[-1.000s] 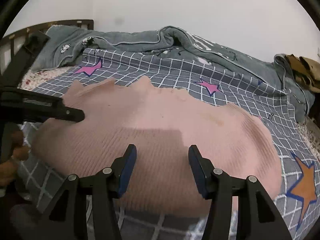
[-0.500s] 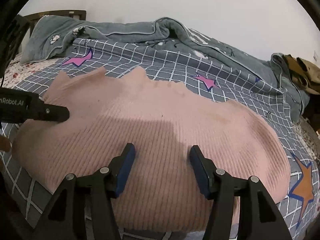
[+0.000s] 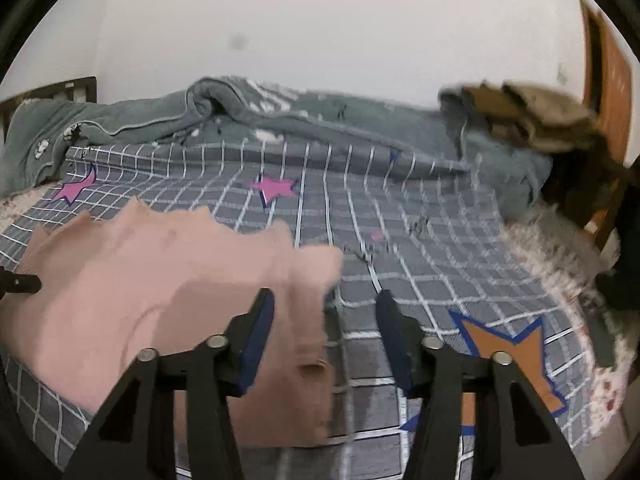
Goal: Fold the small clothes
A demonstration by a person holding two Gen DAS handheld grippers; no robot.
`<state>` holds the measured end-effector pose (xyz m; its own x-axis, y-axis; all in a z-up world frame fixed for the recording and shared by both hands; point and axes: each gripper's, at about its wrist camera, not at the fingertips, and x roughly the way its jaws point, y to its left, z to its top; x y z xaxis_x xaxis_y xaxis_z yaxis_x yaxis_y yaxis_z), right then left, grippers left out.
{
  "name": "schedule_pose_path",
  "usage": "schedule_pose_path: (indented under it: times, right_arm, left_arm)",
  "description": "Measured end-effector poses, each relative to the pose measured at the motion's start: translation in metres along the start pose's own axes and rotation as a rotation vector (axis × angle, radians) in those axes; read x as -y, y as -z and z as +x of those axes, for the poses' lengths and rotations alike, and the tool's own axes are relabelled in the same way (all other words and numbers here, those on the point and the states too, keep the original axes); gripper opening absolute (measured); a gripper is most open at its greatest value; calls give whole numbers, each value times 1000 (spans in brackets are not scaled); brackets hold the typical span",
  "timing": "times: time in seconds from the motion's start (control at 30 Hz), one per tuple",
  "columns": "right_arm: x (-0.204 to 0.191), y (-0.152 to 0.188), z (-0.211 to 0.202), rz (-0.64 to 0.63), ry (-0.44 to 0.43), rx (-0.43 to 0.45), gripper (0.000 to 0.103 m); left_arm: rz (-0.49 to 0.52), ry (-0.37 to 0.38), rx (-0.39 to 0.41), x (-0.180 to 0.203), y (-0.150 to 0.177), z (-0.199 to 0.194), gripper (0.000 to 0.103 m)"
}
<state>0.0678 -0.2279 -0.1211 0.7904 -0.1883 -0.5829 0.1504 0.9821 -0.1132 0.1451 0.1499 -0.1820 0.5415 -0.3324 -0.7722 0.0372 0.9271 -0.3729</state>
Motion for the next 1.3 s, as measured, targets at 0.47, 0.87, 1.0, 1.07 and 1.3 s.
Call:
schedule_pose_path:
  times: [0.47,0.87,1.0,1.07,1.3]
  right_arm:
    - [13,-1,95,144,-226,-246,12]
    - [44,-13,56,185,-351,-167,16]
    - [28,-19,47,151,-400,-128,34]
    - [19,-20,53,138,-407,-137,34]
    - [-1,-21,72,71,-389,-144,9]
  left_arm:
    - [-6,-13,37,-1,-11,0,57]
    - [1,-23,36,2,-15,4,57]
    - [0,-22,36,2,-15,3,57]
    - [6,-20,36,3,-15,2,57]
    - [22,-21,17,1,-14,1,57]
